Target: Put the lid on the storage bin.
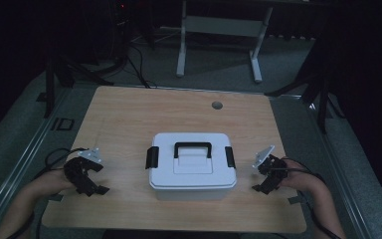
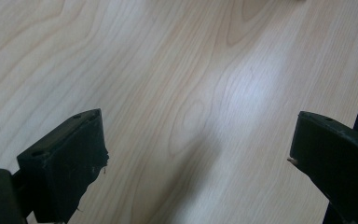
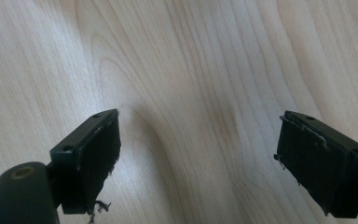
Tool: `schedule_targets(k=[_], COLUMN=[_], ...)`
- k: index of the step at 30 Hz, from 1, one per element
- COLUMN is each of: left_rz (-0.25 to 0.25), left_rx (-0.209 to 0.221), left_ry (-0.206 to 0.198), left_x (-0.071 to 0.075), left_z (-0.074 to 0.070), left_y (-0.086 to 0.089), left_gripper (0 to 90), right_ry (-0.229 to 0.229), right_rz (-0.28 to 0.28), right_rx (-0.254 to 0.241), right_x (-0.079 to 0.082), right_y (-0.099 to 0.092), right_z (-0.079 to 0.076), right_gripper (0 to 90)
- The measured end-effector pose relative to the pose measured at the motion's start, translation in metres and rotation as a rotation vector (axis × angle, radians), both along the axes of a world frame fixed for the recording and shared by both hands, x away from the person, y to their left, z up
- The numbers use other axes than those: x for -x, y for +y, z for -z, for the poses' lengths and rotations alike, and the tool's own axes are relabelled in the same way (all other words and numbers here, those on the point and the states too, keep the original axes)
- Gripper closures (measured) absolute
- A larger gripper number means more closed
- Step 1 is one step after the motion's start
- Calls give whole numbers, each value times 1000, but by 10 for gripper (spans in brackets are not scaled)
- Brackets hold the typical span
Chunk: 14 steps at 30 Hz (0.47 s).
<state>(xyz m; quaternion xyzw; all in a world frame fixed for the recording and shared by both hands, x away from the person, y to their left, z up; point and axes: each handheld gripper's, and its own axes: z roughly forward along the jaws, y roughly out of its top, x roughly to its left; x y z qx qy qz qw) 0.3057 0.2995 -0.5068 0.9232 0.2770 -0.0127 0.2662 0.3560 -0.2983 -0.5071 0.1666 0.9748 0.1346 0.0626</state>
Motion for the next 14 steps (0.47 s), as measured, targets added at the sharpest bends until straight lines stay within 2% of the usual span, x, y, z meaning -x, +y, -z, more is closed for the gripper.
schedule_targets(k=[2, 8, 14], left_rz=[-15, -34, -36], left_rx=[10, -3, 7], left_ry=[6, 10, 7], left_x=[2, 7, 5], left_z=[2, 7, 4], left_y=[5, 14, 16], left_gripper=[28, 28, 28], right_ry=[1, 13, 16], right_rz=[10, 34, 44], right_rx=[-14, -28, -35], right_x=[1, 3, 2], right_y=[-2, -9, -12], right_z=[2, 10, 16], right_gripper=[132, 132, 132])
